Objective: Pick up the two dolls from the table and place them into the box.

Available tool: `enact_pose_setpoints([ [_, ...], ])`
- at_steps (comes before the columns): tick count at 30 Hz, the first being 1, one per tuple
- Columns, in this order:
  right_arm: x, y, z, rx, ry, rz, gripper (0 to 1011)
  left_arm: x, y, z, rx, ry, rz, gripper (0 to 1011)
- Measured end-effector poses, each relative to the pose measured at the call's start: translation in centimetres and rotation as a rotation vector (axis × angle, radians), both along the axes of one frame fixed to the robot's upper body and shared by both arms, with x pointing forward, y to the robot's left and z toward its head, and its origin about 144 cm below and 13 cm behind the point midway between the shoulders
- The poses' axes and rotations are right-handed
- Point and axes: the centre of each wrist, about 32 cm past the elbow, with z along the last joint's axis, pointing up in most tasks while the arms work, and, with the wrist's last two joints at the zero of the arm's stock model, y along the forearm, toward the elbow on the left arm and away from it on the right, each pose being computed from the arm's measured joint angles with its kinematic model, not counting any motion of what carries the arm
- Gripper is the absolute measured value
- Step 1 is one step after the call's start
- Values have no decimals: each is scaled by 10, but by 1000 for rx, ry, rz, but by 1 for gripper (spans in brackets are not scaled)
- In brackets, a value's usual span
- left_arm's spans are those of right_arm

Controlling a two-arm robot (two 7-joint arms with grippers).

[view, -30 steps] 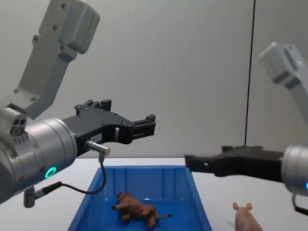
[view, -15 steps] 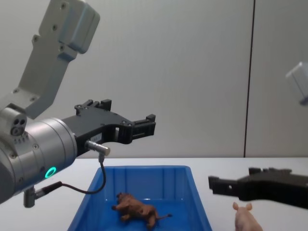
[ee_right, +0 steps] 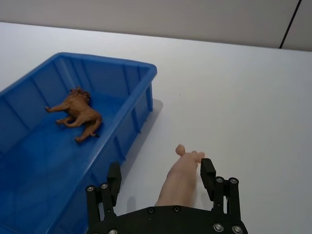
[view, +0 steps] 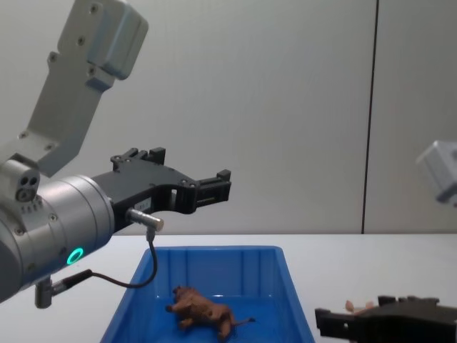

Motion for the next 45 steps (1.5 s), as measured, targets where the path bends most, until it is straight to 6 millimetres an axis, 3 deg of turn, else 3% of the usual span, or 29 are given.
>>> enact_pose_setpoints([
  [12, 0, 4, -10, -24, 53, -51, 986, 0, 0, 0, 0, 0, 0, 1002],
  [23, 1, 2, -15, -34, 91, -65, 729, 0, 0, 0, 0, 0, 0, 1002],
  [25, 1, 2, -16, -35, 94, -64, 623, 0, 0, 0, 0, 0, 0, 1002],
  [34, 0, 3, -13, -39, 74, -64, 379, 0, 0, 0, 0, 0, 0, 1002],
  [45, -1, 6, -1, -47, -40, -92, 369, 0, 0, 0, 0, 0, 0, 1002],
])
